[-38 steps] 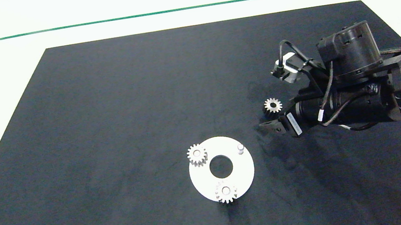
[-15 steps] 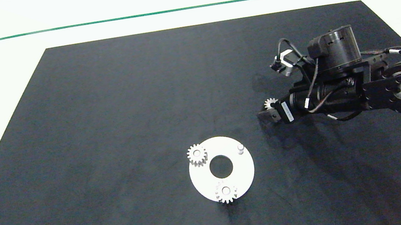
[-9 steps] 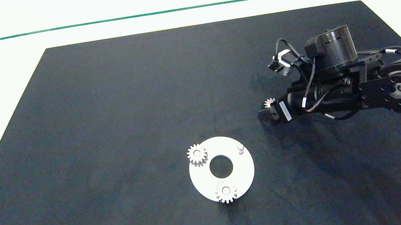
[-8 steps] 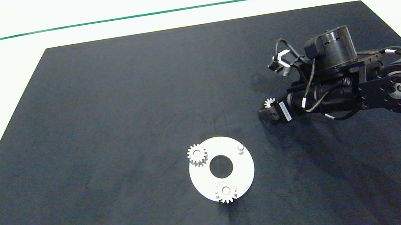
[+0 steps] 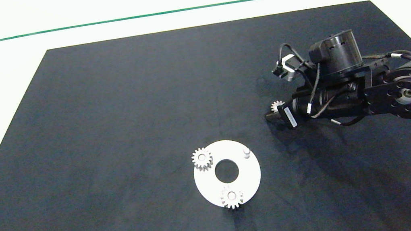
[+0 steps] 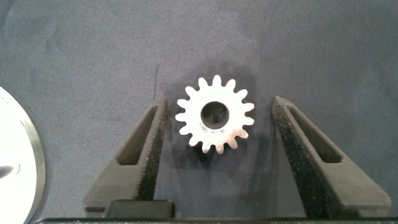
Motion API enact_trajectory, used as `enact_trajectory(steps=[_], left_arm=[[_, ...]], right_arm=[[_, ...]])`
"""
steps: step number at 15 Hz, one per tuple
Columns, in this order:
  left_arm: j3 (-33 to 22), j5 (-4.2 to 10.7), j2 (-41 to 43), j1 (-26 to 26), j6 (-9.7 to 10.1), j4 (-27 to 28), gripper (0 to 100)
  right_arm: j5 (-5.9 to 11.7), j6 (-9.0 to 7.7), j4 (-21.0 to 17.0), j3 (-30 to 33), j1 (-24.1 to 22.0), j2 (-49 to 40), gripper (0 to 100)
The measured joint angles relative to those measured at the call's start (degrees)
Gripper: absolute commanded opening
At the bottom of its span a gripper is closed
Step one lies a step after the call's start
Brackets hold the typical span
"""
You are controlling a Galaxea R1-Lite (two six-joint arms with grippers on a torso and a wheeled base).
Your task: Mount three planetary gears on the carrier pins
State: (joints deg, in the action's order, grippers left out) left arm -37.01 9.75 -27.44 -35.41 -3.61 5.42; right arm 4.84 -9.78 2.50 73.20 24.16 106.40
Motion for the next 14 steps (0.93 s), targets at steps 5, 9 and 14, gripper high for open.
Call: enact_trajectory(steps=[5, 9, 14], left_arm=[[0.0, 0.02, 0.0, 0.0, -0.02, 0.0, 100], [-0.1, 0.02, 0.0, 0.0, -0.02, 0.0, 100], [0.0, 0.02, 0.1, 0.0, -0.05, 0.0, 100]], right_arm=[[0.04, -0.04, 0.0, 0.1, 0.0, 0.1, 53], [0.01, -0.06, 0.0, 0.1, 0.0, 0.3, 44], [0.04, -0.13, 0.1, 0.1, 0.0, 0.4, 35]])
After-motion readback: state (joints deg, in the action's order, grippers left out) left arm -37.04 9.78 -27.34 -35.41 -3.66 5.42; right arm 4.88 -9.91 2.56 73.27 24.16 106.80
